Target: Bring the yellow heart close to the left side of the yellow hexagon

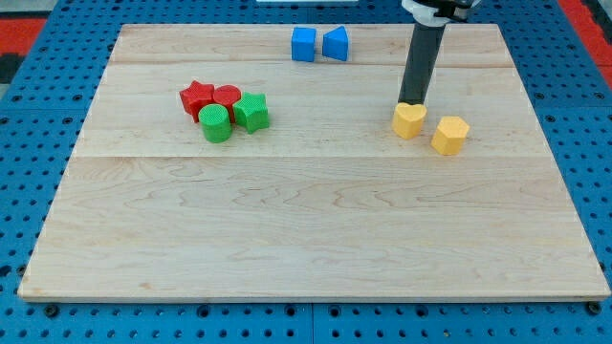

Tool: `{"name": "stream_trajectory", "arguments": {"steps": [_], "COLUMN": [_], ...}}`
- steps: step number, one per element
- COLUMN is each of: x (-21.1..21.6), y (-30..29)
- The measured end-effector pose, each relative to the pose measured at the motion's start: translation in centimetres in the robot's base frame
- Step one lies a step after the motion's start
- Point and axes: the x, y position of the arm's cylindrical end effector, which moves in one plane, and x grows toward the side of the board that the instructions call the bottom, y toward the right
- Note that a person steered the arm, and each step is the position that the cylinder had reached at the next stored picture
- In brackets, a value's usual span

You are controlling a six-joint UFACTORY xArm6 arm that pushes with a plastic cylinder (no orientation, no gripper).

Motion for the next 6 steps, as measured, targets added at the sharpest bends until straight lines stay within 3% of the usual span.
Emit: {"name": "stream_trajectory", "arguments": {"steps": [1, 2, 3, 4, 6], "x": [-2.6, -1.5, 1.9, 2.1, 0.9], "y": [-0.6, -6.7, -5.7, -2.6, -4.4]}}
